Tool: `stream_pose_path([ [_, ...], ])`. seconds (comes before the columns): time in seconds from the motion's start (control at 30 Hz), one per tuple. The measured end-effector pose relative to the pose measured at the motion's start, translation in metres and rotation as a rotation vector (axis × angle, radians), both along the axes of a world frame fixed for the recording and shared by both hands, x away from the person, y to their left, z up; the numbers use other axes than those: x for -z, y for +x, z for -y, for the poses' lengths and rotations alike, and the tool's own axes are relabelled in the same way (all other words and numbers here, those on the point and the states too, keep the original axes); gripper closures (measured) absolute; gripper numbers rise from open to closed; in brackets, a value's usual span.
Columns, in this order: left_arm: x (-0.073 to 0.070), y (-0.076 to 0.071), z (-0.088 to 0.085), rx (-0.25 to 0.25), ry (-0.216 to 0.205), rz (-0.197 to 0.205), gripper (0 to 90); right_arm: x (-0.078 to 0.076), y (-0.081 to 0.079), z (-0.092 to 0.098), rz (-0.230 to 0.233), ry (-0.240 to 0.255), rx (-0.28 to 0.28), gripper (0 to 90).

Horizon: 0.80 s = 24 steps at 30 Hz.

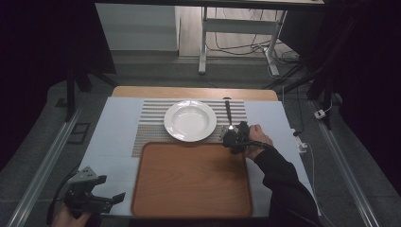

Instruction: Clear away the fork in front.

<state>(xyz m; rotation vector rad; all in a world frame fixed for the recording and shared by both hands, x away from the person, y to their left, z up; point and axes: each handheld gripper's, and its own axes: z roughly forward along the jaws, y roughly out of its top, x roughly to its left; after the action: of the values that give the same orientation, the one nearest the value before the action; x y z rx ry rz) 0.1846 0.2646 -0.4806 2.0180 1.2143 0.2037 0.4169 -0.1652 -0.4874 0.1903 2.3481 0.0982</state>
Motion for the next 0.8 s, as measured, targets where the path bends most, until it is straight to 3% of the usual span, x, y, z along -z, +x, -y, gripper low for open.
stream_pose_path([
  [0.43, 0.000, 0.000, -0.001, 0.000, -0.005, -0.002, 2.1, 0.011, 0.022, -0.007, 0.009, -0.055, 0.013, 32.1],
  [0.47, 0.000, 0.000, -0.001, 0.000, -0.006, -0.002, 2.1, 0.012, 0.025, -0.007, -0.019, -0.048, 0.004, 33.7],
  [0.53, 0.000, 0.000, -0.001, 0.000, -0.006, -0.002, 2.2, 0.014, 0.026, -0.008, 0.007, -0.069, 0.014, 34.4],
  [0.57, 0.000, 0.000, -0.001, 0.000, -0.006, -0.002, 2.1, 0.015, 0.028, -0.008, -0.017, -0.069, 0.007, 35.1],
  [0.63, 0.000, 0.000, -0.001, 0.000, -0.005, -0.001, 2.2, 0.018, 0.029, -0.009, 0.007, -0.096, 0.009, 36.2],
  [0.7, 0.000, 0.000, -0.001, 0.000, -0.005, -0.002, 2.2, 0.022, 0.031, -0.009, -0.019, -0.088, 0.005, 38.2],
  [0.8, 0.000, 0.000, -0.001, 0.000, -0.006, -0.002, 2.1, 0.026, 0.032, -0.009, 0.029, -0.120, -0.008, 42.0],
])
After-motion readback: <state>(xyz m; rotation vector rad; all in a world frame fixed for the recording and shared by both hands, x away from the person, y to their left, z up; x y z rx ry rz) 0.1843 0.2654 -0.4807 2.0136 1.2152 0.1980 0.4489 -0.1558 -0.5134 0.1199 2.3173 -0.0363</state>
